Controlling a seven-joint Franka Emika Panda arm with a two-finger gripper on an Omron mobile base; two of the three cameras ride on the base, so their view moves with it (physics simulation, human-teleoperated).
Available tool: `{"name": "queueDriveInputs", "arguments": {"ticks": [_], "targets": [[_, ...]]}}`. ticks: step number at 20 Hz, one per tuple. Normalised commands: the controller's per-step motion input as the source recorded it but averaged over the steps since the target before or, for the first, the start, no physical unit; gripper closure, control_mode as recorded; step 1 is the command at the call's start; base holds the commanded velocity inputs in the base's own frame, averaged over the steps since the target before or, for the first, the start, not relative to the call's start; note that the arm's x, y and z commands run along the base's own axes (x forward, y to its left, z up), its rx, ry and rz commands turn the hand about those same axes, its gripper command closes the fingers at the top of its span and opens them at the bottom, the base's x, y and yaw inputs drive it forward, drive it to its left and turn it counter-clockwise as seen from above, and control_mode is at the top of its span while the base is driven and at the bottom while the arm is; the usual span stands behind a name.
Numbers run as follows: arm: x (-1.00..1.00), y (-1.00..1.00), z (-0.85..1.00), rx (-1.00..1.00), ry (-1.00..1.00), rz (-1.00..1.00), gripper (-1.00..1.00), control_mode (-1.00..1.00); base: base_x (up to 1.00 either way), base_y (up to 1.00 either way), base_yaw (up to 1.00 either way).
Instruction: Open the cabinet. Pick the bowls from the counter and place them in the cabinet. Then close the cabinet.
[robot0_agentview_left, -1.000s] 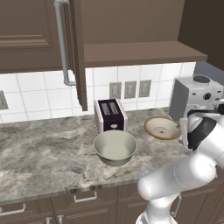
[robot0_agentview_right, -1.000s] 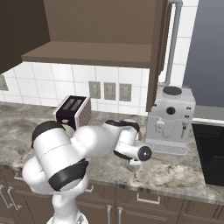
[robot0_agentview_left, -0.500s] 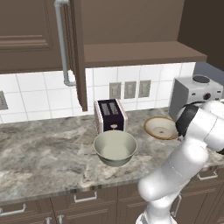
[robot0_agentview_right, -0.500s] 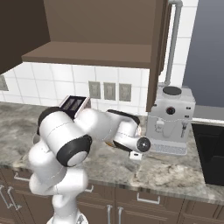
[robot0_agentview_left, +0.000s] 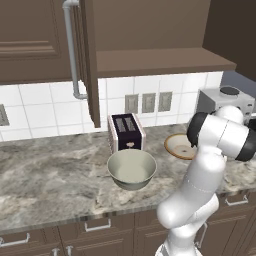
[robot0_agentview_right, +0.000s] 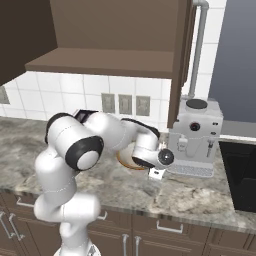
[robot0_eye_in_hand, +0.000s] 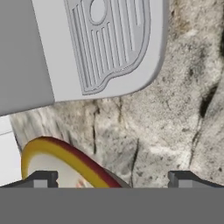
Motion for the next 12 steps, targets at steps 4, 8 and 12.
{"name": "queueDriveInputs", "arguments": {"ticks": [4, 8, 12], "targets": [[-0.02, 0.14, -0.59, 0.00, 0.00, 0.11, -1.00, -1.00, 0.00, 0.00, 0.00], [-0.12, 0.25, -0.68, 0.00, 0.00, 0.15, -1.00, -1.00, 0.00, 0.00, 0.00], [-0.15, 0.43, -0.70, 0.00, -0.01, 0.16, -1.00, -1.00, 0.00, 0.00, 0.00]]}}
